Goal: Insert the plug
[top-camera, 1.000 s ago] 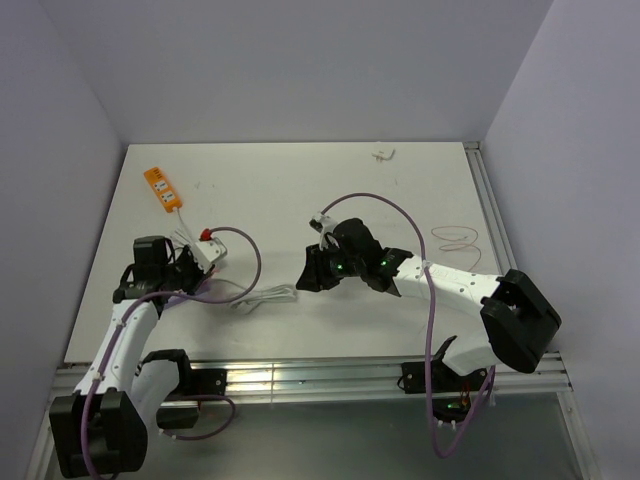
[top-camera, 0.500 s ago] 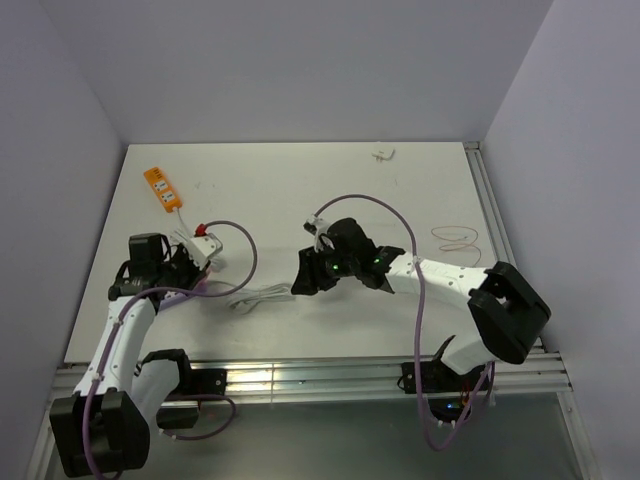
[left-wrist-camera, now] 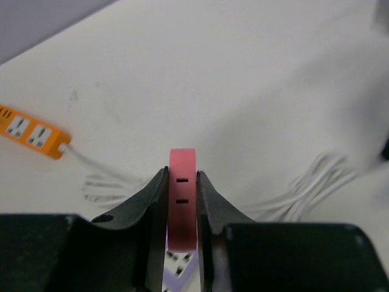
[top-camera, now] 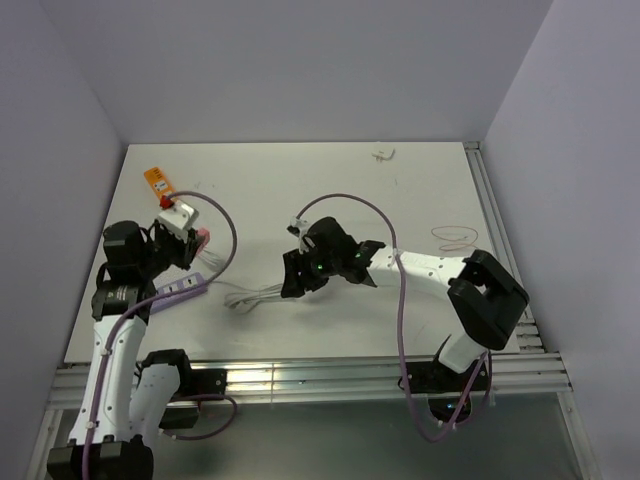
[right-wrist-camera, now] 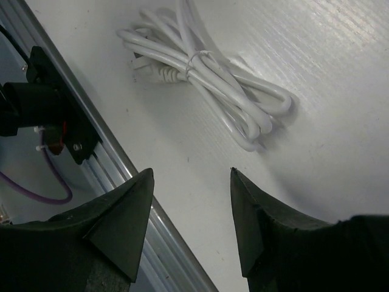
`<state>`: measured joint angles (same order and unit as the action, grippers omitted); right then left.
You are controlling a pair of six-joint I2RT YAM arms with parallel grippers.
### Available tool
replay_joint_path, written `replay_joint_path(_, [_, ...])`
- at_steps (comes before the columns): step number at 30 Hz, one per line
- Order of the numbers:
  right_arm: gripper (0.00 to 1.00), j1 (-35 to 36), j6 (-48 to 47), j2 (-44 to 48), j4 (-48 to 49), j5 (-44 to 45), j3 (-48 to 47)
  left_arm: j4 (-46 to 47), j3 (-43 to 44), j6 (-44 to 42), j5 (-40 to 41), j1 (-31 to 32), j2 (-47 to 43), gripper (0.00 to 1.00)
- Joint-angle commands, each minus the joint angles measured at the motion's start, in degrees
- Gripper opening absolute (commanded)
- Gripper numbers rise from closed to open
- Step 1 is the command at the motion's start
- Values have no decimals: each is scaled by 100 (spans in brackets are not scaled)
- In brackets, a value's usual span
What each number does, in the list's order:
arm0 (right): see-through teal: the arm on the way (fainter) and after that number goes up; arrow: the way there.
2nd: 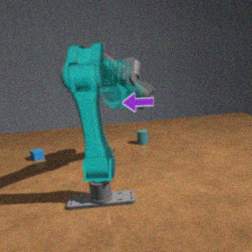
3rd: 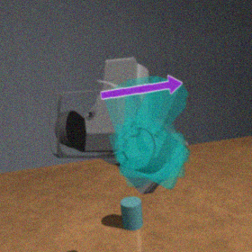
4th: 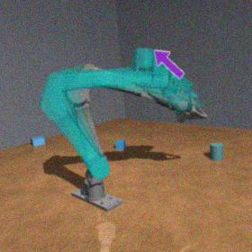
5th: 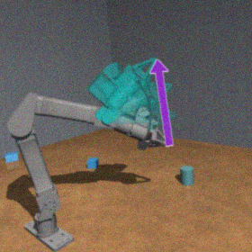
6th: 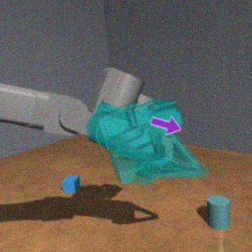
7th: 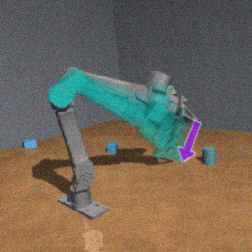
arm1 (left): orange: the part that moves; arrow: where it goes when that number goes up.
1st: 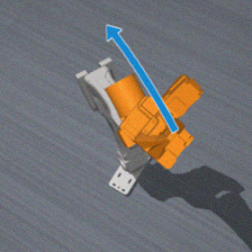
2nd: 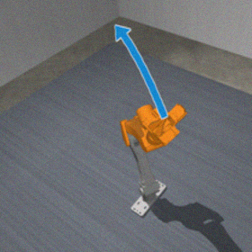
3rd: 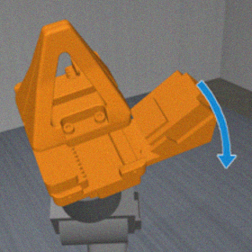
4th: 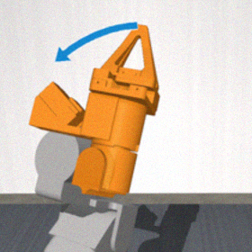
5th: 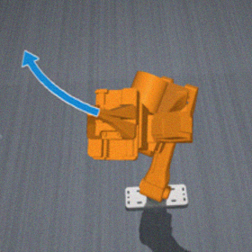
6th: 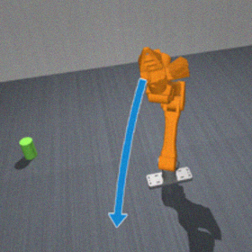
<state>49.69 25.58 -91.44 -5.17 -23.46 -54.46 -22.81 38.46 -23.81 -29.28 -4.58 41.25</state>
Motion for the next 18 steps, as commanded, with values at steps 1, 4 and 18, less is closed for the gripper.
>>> replay_joint_path(1, [60, 67, -185, 327, 24, 131, -171, 1041, 793, 1982, -813, 185, 259, 0])
replay_joint_path(4, [61, 67, -290, 740, 104, 149, -135, 568, 1479, 3135, -1447, 256, 979, 0])
replay_joint_path(18, [65, -21, -1477, 1462, -467, -1748, -944, 883, 479, 4807, -3355, 1574, -794, 0])
